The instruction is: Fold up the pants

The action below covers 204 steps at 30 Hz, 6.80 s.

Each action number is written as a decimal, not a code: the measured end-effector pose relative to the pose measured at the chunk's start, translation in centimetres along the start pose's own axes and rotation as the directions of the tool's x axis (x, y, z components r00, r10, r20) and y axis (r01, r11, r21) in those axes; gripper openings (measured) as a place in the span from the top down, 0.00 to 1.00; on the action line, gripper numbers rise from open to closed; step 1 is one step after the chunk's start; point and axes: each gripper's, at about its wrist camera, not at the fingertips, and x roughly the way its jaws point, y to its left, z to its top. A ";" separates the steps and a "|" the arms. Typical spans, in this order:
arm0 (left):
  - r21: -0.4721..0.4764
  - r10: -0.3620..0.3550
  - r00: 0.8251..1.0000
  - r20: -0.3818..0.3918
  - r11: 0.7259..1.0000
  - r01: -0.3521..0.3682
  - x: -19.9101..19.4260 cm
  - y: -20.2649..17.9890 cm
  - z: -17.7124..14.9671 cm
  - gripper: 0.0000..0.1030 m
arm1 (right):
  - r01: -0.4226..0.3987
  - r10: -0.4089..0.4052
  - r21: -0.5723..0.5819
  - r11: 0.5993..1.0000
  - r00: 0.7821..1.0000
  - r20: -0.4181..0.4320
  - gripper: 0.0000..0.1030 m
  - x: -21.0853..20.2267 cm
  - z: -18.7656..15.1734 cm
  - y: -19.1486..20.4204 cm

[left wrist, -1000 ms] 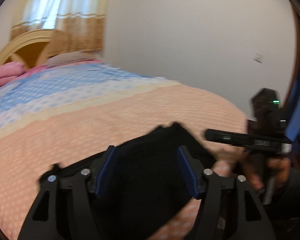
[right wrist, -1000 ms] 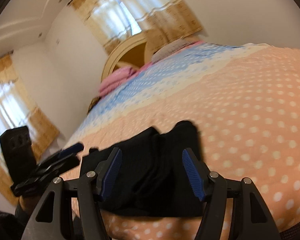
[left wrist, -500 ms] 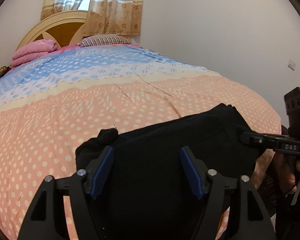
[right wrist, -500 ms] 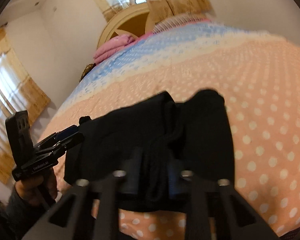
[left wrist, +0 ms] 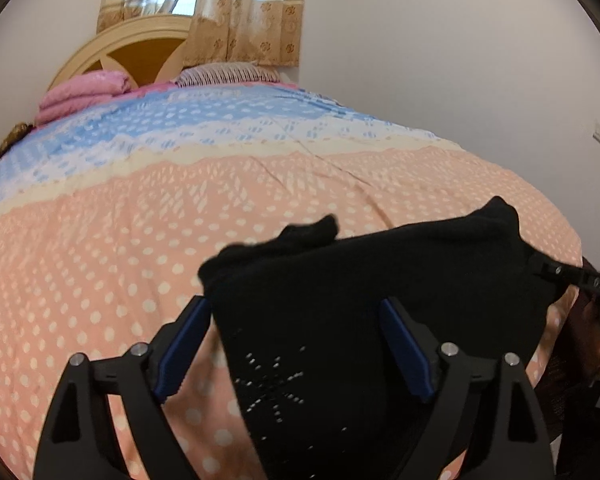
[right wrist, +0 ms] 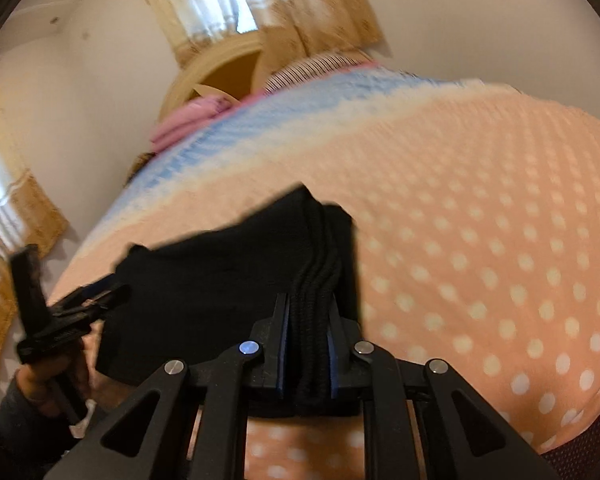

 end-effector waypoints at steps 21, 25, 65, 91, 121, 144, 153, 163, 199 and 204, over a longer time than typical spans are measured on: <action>-0.010 -0.009 1.000 0.029 1.000 0.010 -0.5 0.1 -0.3 0.09 | 0.067 -0.068 -0.043 0.997 0.997 -0.033 0.84 4.6 7.5 2.1; -0.024 -0.002 1.000 0.023 1.000 0.002 -0.3 0.8 -0.6 0.08 | 0.082 -0.081 -0.024 0.996 0.996 0.030 0.97 2.6 7.0 1.4; 0.000 0.025 1.000 0.012 1.000 -0.025 0.3 0.2 -0.9 0.02 | 0.163 -0.162 -0.060 0.985 0.986 0.026 0.98 4.2 5.9 0.1; -0.037 0.010 1.000 -0.016 0.999 -0.011 0.4 0.8 -1.6 0.00 | -0.066 0.057 -0.184 0.981 0.997 -0.049 0.63 0.2 -1.5 2.4; -0.131 -0.233 0.972 -0.039 0.965 0.226 1.5 1.8 -1.2 0.77 | -0.181 0.183 0.034 0.983 0.979 -0.088 0.70 2.5 2.0 -0.8; -0.325 0.197 0.973 0.123 0.934 -0.148 -12.5 21.6 -2.8 0.85 | -0.489 0.433 -0.244 0.838 0.866 -0.249 0.73 18.5 7.8 27.7; -0.340 0.332 0.943 -0.021 0.885 -0.319 -7.0 23.5 -6.3 0.62 | -0.396 0.317 -0.172 0.902 0.878 -0.359 0.53 26.2 6.2 27.4; -0.278 0.426 0.905 0.019 0.871 -0.405 -11.5 21.4 -5.0 0.29 | -0.313 0.266 -0.214 0.925 0.938 -0.222 0.39 19.6 6.9 23.3; -0.241 0.376 0.905 0.201 0.914 -0.327 -16.9 12.2 -2.3 0.02 | -0.251 0.298 -0.332 0.909 0.950 0.098 0.32 1.5 5.2 21.2; -0.252 0.398 0.894 0.205 0.904 -0.345 -17.1 12.1 -2.2 0.00 | -0.242 0.300 -0.356 0.903 0.947 0.117 0.32 0.9 5.1 21.5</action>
